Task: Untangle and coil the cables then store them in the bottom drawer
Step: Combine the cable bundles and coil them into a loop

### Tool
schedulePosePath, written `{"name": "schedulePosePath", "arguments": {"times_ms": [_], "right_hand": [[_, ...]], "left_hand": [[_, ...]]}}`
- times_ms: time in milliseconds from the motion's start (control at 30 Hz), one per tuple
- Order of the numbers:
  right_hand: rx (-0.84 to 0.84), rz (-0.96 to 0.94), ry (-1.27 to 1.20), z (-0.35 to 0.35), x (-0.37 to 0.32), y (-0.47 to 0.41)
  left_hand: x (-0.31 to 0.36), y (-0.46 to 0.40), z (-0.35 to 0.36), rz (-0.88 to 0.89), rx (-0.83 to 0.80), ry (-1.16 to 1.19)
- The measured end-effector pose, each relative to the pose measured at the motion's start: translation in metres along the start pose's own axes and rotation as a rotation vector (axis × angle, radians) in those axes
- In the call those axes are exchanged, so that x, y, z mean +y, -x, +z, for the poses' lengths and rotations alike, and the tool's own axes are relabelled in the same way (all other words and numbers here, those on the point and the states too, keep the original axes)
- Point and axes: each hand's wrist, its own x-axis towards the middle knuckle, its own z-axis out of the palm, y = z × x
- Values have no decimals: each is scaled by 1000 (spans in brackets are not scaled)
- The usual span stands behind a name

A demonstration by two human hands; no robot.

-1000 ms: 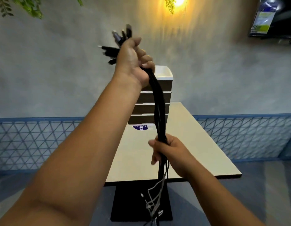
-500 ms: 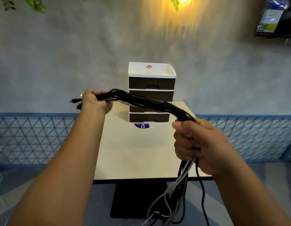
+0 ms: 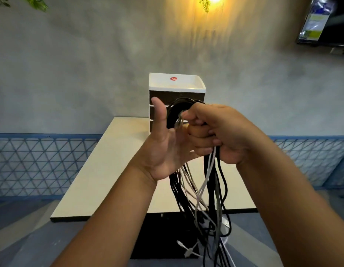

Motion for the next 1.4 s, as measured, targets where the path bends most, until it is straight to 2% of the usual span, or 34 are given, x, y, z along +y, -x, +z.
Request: {"name": "schedulePosePath", "arguments": {"times_ms": [200, 433, 500, 600, 633, 700, 800, 900, 1067, 1267, 1400], "right_hand": [[-3, 29, 103, -7, 6, 11], [-60, -43, 0, -30, 47, 13], [-101, -32, 40, -34, 72, 14], [-99, -1, 133, -35, 109, 16], [-79, -3, 135, -34, 117, 16], [9, -52, 64, -29, 126, 14], [146, -196, -67, -24, 121, 7], [193, -246, -40, -23, 112, -1], [116, -48, 201, -35, 139, -5], [150, 127, 208, -54, 187, 7], [214, 106, 199, -65, 195, 10]], "left_hand": [[18, -18, 29, 2, 214, -277], [22, -36, 41, 25, 261, -406], [31, -41, 42, 89, 299, -281], [54, -44, 29, 171, 322, 159], [63, -45, 22, 190, 330, 285], [76, -48, 7, 227, 351, 384], [86, -52, -9, 282, 380, 448], [95, -58, -9, 334, 371, 475], [123, -66, 2, 444, 343, 448], [140, -73, 1, 482, 384, 416], [136, -75, -7, 468, 404, 483]]}}
